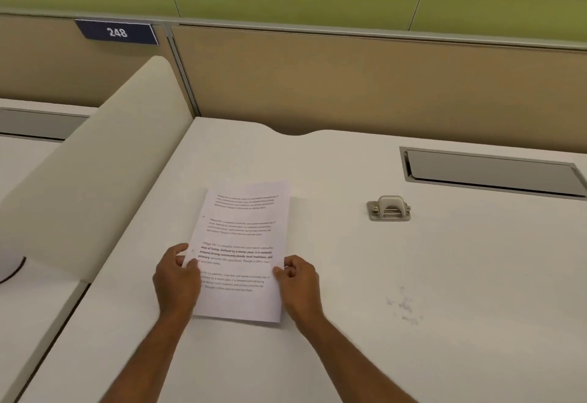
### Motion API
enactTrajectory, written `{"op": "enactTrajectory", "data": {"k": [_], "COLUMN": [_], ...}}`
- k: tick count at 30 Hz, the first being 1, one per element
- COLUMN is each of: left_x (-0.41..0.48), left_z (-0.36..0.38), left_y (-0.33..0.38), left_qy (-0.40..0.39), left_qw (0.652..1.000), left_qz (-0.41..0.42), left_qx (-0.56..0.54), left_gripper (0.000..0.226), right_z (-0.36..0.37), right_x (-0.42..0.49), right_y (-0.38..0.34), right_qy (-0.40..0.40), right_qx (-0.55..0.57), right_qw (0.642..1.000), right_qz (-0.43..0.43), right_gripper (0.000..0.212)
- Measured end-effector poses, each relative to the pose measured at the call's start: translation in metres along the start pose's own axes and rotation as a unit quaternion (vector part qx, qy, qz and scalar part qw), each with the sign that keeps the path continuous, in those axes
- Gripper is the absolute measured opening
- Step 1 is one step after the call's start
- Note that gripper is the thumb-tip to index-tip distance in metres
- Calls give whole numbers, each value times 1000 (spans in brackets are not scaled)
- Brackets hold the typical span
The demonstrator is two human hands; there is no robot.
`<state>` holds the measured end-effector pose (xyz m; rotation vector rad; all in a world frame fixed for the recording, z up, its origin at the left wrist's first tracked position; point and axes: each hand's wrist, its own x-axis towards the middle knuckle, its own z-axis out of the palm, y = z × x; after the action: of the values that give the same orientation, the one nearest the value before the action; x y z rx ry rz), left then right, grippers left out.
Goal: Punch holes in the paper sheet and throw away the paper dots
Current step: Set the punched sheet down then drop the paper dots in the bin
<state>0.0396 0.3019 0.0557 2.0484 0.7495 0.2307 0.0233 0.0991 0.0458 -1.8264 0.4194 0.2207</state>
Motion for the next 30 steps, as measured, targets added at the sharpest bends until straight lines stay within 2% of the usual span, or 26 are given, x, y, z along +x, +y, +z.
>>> {"op": "enactTrajectory", "data": {"k": [4,7,11,15,21,25,28,30], "left_x": [13,22,34,44,57,63,62,55], "left_z": [0,-1,-4,-8,-11,-10,-6,0], "left_y": [-7,-15,-25,-32,-47,-55,-54,-49], "left_qy": [18,29,43,55,60,75,82,85], "left_qw": [1000,999,998,996,992,983,977,976], "left_qz": [3,-1,-5,6,48,52,69,129], "left_qx": [22,35,51,64,97,162,183,156], "left_gripper": [34,36,38,38,39,39,38,46], "right_z": [21,32,49,64,64,65,56,41], "right_x": [6,7,10,16,15,14,8,-3], "right_y": [-1,-2,-2,-2,-9,-11,-6,2], "right_qy": [17,19,13,6,-29,-30,-3,47], "right_qx": [-23,-43,-127,-194,-289,-327,-302,-243], "right_qw": [1000,999,991,979,949,936,945,957], "right_qz": [-10,-24,-43,-66,-122,-126,-124,-148], "right_gripper": [9,22,46,56,47,40,41,43]}}
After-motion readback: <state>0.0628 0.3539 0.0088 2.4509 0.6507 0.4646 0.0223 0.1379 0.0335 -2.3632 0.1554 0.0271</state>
